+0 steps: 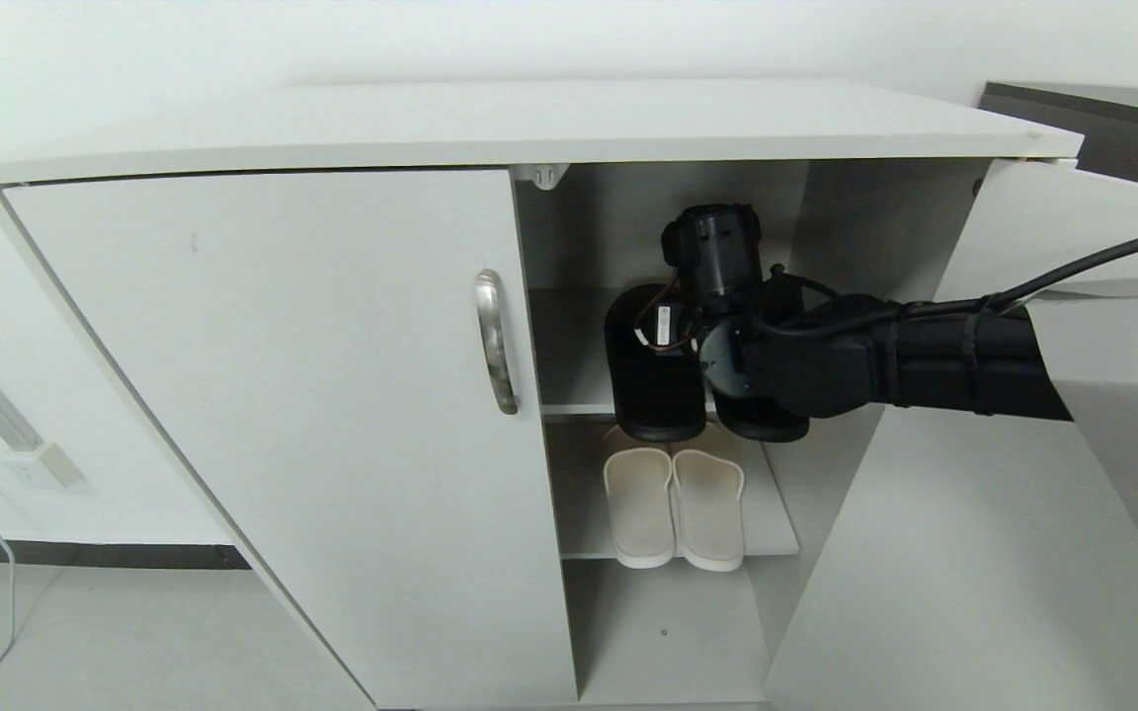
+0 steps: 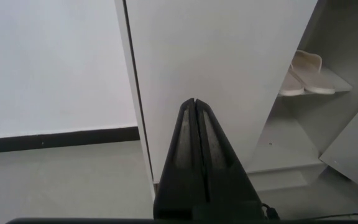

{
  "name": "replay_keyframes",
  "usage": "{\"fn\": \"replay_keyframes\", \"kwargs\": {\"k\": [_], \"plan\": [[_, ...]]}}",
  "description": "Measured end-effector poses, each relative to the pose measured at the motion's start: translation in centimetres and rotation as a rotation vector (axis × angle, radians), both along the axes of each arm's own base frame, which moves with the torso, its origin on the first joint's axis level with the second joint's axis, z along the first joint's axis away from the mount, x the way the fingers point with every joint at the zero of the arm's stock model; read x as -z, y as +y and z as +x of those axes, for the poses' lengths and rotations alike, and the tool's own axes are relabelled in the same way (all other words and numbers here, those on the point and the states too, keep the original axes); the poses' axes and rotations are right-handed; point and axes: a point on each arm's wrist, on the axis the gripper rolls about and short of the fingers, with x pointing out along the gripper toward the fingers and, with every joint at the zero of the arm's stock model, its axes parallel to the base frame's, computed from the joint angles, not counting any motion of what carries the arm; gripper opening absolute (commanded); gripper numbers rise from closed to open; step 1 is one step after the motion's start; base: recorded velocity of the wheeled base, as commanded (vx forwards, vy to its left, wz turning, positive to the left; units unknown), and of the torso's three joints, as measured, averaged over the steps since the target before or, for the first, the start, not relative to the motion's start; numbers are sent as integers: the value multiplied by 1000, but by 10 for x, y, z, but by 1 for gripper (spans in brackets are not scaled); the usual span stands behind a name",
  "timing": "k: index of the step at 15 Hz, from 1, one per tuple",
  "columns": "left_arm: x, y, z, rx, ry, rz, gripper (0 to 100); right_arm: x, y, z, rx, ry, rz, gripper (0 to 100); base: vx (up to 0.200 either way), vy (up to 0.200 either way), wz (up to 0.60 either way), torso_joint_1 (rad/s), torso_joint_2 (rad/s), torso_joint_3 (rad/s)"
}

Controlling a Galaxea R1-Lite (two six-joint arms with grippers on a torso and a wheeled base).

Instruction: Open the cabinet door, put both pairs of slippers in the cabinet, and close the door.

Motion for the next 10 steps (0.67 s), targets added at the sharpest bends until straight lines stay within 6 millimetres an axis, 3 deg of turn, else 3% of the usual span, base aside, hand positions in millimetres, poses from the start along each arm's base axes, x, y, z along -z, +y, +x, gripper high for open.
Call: {"fn": "replay_keyframes", "kwargs": {"k": [7,10], "plan": [[0,0,0,0,0,0,0,-7,-5,-32,-24,20,-1,100,0,0,0,0,0,0],[0,0,0,0,0,0,0,-5,-4,-63,-58,21,-12,100,0,0,0,0,0,0]]}}
